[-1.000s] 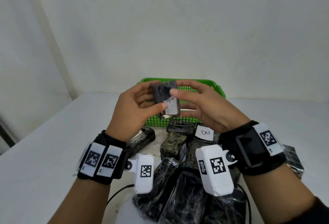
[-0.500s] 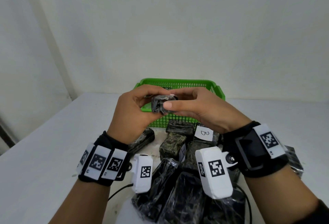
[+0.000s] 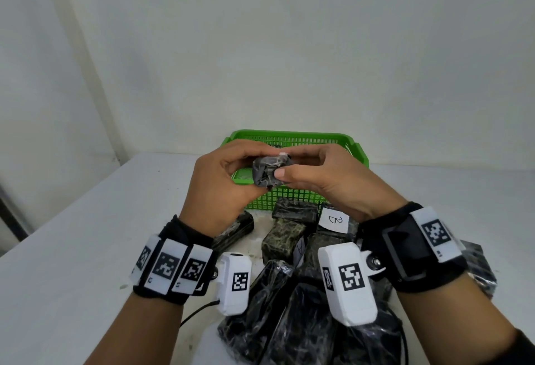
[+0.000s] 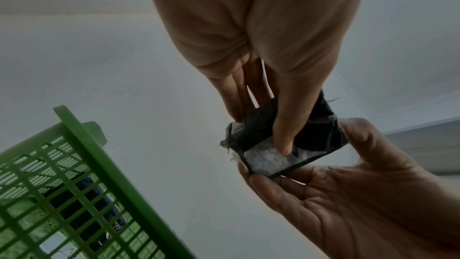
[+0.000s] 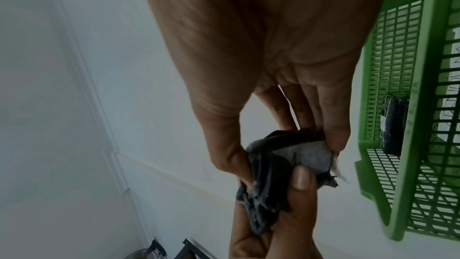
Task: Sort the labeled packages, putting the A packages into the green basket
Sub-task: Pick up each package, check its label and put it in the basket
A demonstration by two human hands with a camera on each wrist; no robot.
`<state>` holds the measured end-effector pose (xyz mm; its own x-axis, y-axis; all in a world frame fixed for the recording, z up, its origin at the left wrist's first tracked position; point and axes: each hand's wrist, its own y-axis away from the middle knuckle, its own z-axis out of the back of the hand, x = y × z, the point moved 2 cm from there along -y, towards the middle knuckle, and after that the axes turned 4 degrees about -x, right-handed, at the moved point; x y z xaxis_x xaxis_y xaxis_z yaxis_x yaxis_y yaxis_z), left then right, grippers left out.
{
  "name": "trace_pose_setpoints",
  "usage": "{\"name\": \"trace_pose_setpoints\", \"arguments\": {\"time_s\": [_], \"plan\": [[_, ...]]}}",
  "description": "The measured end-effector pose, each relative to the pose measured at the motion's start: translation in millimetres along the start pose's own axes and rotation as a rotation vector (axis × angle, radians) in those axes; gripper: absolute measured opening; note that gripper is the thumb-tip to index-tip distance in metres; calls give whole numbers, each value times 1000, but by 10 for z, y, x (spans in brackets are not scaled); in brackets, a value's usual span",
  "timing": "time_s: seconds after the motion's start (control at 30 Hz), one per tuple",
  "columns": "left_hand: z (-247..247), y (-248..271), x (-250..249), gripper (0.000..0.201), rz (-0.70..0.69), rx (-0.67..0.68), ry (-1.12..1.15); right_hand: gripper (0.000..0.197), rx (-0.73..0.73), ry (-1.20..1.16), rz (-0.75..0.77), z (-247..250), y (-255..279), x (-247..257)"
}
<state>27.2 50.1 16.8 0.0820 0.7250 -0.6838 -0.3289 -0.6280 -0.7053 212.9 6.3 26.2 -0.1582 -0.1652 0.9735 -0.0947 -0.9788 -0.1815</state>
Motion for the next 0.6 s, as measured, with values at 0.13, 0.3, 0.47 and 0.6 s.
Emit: {"name": "trace_pose_setpoints", "arguments": {"time_s": [0.13, 0.3, 0.47, 0.6], "plan": [[-23, -3, -15, 46, -18, 17, -29, 71, -2, 44, 20, -55, -6, -5], [-38, 8, -39, 44, -49, 7, -33, 71, -26, 114, 72, -76, 8, 2], [-18, 0, -31, 40, -56, -26, -30, 71, 121, -83, -141, -44, 47, 60], [-36, -3, -49, 45, -52, 7, -9, 42, 84, -257, -168, -4, 46, 81]]}}
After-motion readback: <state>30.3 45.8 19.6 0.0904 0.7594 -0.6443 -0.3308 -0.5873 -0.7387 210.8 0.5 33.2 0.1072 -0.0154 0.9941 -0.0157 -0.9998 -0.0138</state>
